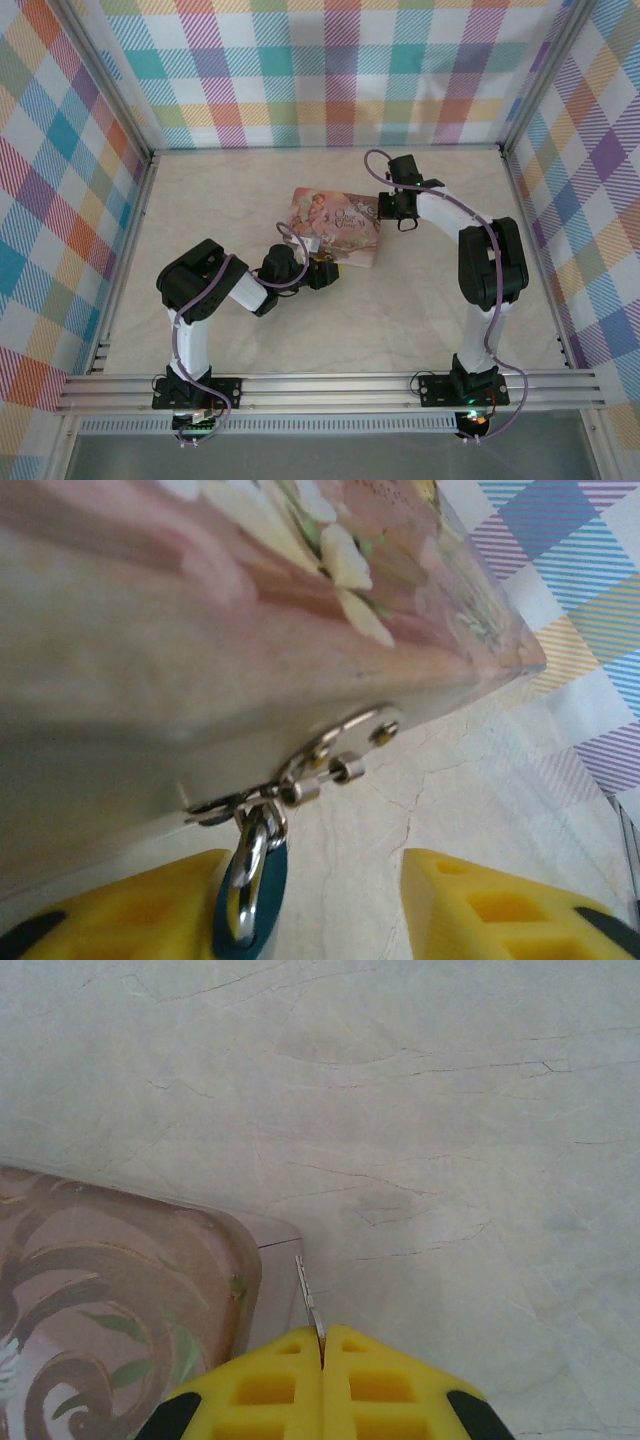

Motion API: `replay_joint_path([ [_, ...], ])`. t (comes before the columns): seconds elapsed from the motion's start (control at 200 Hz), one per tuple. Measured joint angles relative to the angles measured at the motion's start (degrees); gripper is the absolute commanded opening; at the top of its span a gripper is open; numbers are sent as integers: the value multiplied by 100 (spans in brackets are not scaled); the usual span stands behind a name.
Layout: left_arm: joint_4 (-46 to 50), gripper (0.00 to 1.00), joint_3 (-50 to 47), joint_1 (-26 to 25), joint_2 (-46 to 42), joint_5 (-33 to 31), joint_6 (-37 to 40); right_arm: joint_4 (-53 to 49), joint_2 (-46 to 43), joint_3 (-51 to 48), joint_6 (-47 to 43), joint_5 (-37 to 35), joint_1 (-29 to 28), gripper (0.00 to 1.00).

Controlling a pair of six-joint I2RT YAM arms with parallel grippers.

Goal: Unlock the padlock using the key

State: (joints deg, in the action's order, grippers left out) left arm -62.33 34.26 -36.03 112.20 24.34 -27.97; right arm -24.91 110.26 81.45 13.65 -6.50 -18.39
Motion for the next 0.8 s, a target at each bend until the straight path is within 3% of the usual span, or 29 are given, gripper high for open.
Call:
replay_joint_path([
  [0.315, 251, 48, -15, 184, -175, 7, 11, 7, 0, -11, -2, 2, -2, 0],
  [0.55, 376, 44, -26, 238, -378, 44, 15, 9, -2, -13, -2, 2, -2, 0],
  [0.8, 424, 46, 7, 238, -361, 120, 13, 9, -7, -13, -2, -4, -7, 0],
])
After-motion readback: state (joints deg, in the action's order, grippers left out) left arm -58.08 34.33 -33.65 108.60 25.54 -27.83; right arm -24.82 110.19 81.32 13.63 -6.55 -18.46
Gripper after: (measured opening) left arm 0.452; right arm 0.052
